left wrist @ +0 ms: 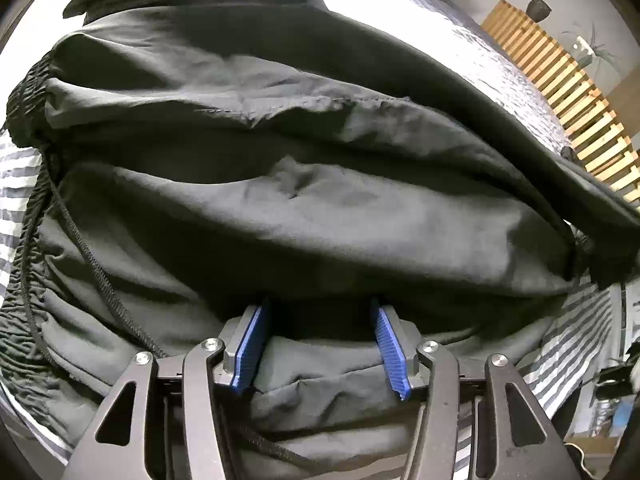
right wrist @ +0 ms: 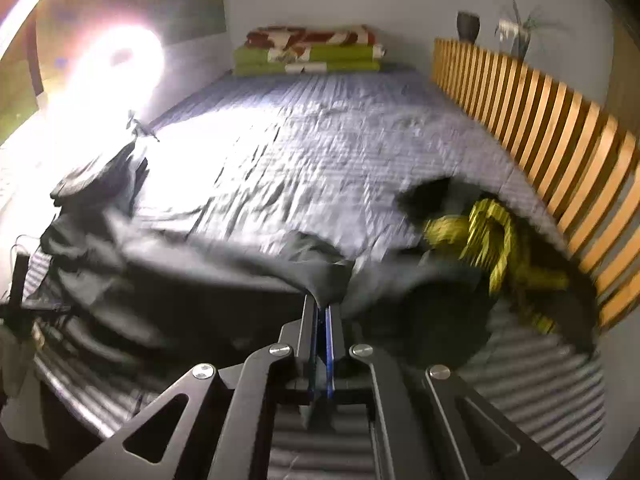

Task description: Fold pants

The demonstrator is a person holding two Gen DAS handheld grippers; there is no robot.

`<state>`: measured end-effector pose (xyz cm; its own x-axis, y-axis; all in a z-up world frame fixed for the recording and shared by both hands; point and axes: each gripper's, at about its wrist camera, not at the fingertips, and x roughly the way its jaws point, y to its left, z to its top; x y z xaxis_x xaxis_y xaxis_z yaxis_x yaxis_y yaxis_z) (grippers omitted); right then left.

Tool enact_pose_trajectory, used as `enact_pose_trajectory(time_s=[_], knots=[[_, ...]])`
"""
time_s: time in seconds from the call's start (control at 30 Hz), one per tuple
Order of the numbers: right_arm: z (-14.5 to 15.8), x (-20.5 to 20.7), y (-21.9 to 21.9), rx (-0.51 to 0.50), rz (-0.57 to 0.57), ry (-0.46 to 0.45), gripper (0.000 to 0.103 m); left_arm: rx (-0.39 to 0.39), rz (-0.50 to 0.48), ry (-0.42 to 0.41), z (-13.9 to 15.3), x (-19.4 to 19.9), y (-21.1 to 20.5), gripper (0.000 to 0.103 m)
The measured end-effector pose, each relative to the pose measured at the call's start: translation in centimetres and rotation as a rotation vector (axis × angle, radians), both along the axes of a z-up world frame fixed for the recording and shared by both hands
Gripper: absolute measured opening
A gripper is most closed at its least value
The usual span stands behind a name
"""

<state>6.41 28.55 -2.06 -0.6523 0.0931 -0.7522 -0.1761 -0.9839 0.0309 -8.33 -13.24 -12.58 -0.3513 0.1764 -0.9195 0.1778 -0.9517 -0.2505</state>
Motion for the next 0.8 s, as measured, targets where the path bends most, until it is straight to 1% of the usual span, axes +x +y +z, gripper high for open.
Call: enact_pose_trajectory(time_s=[0.03, 0.07, 0.1, 0.17, 0.23, 0.27, 0.3, 0.33, 0.37, 0.4, 0.43, 0.47, 0.5, 0.53, 0.6, 0.67, 0.7, 0.73, 0.8], knots=[[1.1, -1.1, 0.6, 0.013, -0.002, 0.009, 0.003, 0.001, -0.002, 0.001, 0.1, 0.2, -0.3, 0.056], [1.9, -2.1, 1.1, 0.024, -0.001, 0.018, 0.003, 0.002, -0.004, -0.001, 0.1, -0.7, -1.5, 0.057], [3.1, -3.7, 1.8, 0.047, 0.0, 0.03, 0.003, 0.002, -0.005, 0.0, 0.2, -0.8, -1.6, 0.057], [4.2, -6.6, 3.0, 0.07, -0.002, 0.022, 0.003, 0.004, 0.0, 0.0, 0.4, -1.1, -2.0, 0.057], [4.4, -11.2, 4.6, 0.08, -0.042, 0.013, 0.003, 0.005, 0.008, 0.0, 0.5, -1.3, -2.4, 0.057], [4.1, -13.5, 5.3, 0.101, -0.061, 0.008, 0.003, 0.002, 0.012, -0.002, 0.6, -1.6, -2.4, 0.057], [3.1, -16.2, 6.1, 0.131, -0.083, -0.027, 0.009, 0.0, 0.013, -0.006, 0.3, -1.9, -2.1, 0.057], [2.2, -18.2, 6.9, 0.137, -0.104, -0.081, 0.012, 0.0, 0.016, -0.012, 0.5, -2.1, -2.2, 0.057], [1.0, -19.8, 8.0, 0.13, -0.142, -0.135, 0.012, 0.002, 0.02, -0.015, 0.7, -2.2, -2.4, 0.057], [0.1, -20.9, 9.0, 0.107, -0.177, -0.168, 0.012, 0.01, 0.029, -0.015, 1.2, -2.2, -2.8, 0.057], [-0.5, -21.3, 10.0, 0.058, -0.194, -0.171, 0.012, 0.016, 0.036, -0.011, 1.5, -2.2, -3.2, 0.057], [-1.0, -21.2, 10.5, 0.011, -0.197, -0.168, 0.012, 0.021, 0.043, -0.004, 1.9, -2.2, -3.6, 0.057], [-1.3, -20.7, 10.8, -0.016, -0.196, -0.164, 0.015, 0.027, 0.056, 0.006, 2.5, -2.2, -4.2, 0.057], [-1.7, -19.9, 11.0, -0.03, -0.189, -0.159, 0.017, 0.029, 0.063, 0.013, 2.9, -2.2, -4.6, 0.057], [-2.1, -17.7, 11.0, -0.033, -0.174, -0.148, 0.019, 0.033, 0.071, 0.028, 3.7, -2.3, -5.2, 0.057], [-2.5, -14.6, 11.4, -0.064, -0.165, -0.142, 0.022, 0.039, 0.062, 0.041, 4.2, -2.4, -5.1, 0.057], [-2.7, -12.6, 11.8, -0.079, -0.177, -0.136, 0.027, 0.046, 0.046, 0.045, 4.3, -2.0, -4.2, 0.057], [-2.8, -10.5, 12.0, -0.097, -0.194, -0.125, 0.035, 0.051, 0.03, 0.046, 4.4, -1.8, -3.6, 0.057], [-3.1, -7.2, 12.5, -0.134, -0.229, -0.113, 0.041, 0.062, -0.029, 0.048, 4.7, -1.6, -1.6, 0.057]])
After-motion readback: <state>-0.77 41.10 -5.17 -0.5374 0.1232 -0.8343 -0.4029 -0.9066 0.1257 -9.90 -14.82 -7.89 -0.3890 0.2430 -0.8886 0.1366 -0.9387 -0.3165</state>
